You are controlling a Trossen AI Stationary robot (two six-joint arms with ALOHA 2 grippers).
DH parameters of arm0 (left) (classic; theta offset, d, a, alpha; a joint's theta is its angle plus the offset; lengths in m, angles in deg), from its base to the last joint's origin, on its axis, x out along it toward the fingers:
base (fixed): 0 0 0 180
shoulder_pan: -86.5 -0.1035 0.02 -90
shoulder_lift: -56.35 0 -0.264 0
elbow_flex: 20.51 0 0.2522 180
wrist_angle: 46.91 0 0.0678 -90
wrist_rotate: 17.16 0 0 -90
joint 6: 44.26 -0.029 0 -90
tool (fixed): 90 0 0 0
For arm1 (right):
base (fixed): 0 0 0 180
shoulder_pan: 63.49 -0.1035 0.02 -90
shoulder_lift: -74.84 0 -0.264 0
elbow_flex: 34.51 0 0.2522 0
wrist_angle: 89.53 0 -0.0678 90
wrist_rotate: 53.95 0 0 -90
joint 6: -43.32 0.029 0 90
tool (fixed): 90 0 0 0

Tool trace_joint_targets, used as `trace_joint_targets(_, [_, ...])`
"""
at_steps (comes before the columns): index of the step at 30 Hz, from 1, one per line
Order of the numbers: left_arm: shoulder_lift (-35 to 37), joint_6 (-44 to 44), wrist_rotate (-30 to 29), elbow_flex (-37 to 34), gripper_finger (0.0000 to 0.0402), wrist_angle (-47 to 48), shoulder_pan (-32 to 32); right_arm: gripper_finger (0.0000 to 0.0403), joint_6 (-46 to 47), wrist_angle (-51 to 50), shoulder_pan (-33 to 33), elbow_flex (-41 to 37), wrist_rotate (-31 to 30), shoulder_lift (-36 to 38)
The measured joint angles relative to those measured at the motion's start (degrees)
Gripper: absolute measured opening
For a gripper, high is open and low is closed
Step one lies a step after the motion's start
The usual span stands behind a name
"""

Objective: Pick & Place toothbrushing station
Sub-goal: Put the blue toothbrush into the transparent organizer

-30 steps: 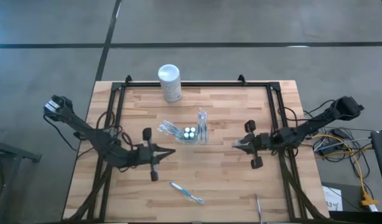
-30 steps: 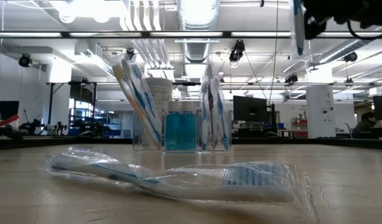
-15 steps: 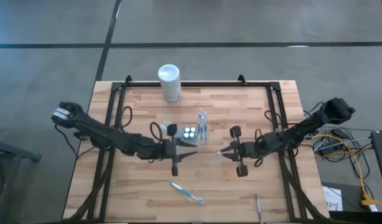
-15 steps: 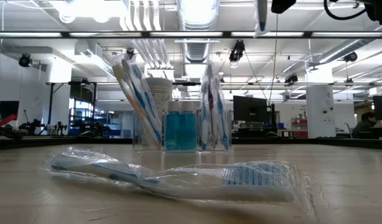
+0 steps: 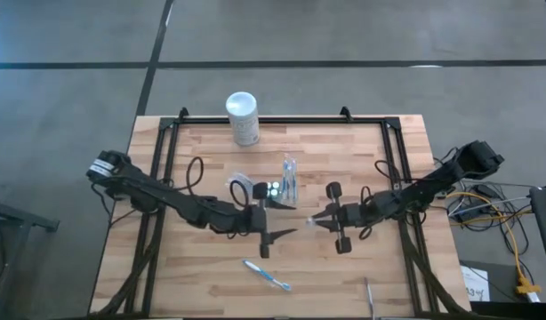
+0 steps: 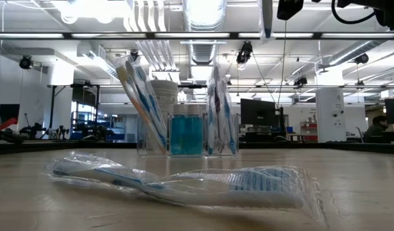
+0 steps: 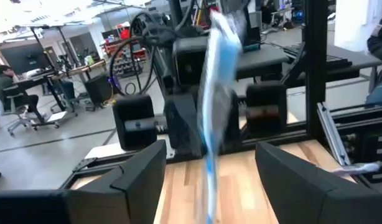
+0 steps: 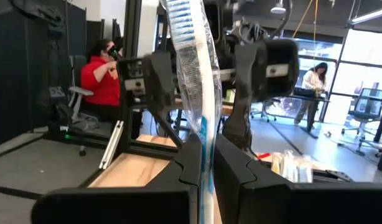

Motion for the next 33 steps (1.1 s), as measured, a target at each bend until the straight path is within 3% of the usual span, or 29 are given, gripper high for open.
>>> trace_joint_targets(22, [-3.03, 3.38, 6.53, 2.87, 0.0238, -1.62, -3.24, 0.0013, -1.49, 0.27, 0.22, 4.26, -0.02, -5.28])
trace_joint_targets(28, [-3.61, 3.44, 7.62, 2.81, 0.0188, -1.75, -3.44, 0.0013, -2.22, 0.22, 0.22, 5.35, -0.05, -6.54])
trace_joint_targets(33, [-4.39, 1.44, 10.17, 2.81, 0.0097, -1.77, -3.48, 0.0013, -2.44, 0.25, 0.22, 5.60, -0.07, -6.59])
